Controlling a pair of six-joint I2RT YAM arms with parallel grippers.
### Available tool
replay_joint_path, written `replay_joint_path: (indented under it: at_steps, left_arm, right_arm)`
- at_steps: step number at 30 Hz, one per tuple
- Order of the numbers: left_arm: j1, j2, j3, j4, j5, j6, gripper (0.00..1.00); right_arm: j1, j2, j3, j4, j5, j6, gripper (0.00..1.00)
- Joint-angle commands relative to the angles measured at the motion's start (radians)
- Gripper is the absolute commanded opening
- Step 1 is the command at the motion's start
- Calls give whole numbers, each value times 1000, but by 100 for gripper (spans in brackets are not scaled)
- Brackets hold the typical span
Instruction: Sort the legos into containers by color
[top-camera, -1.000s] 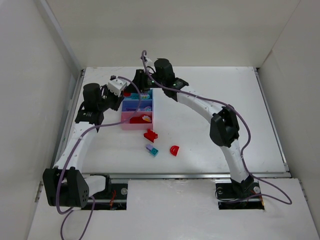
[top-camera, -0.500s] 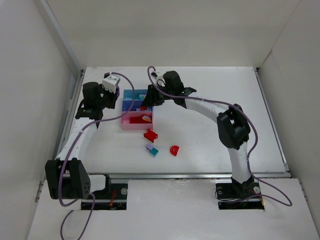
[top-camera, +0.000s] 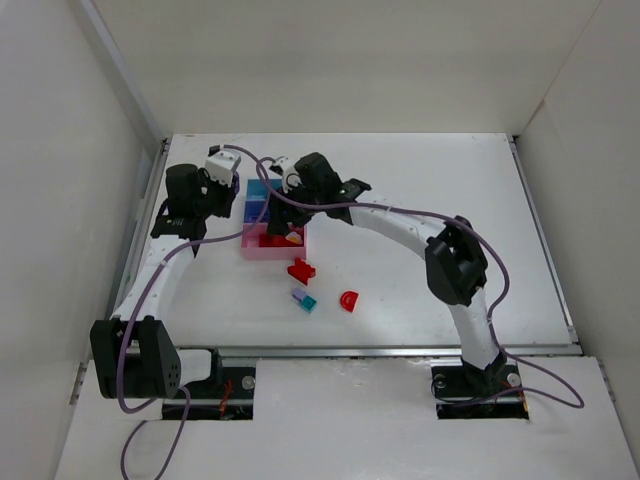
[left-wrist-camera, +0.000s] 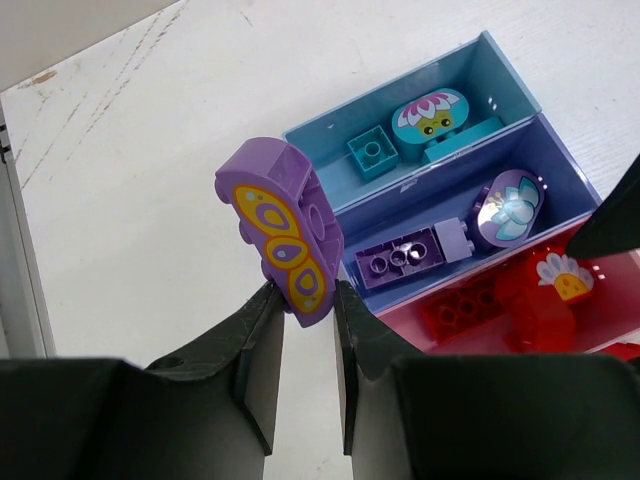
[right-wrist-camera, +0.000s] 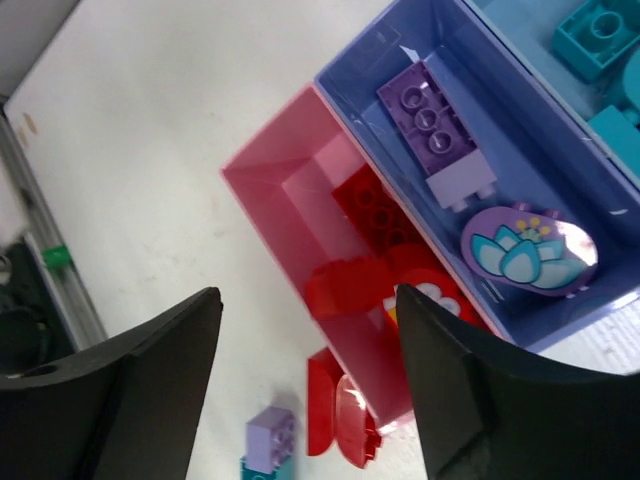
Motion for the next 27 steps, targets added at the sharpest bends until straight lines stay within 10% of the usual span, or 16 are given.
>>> replay_joint_path:
  at_steps: [1, 12, 27]
  left_arm:
    - [3, -14, 16, 27, 19, 4, 0]
    - [-22, 53, -11, -80, 265, 164, 0]
    - [-82, 187, 9, 19, 118, 425, 0]
  right_arm:
    - [-13, 3, 46, -26, 29, -51, 77]
    - [-65, -175, -52, 96, 89, 54, 90]
    - [-175, -338, -301, 106, 138, 54, 90]
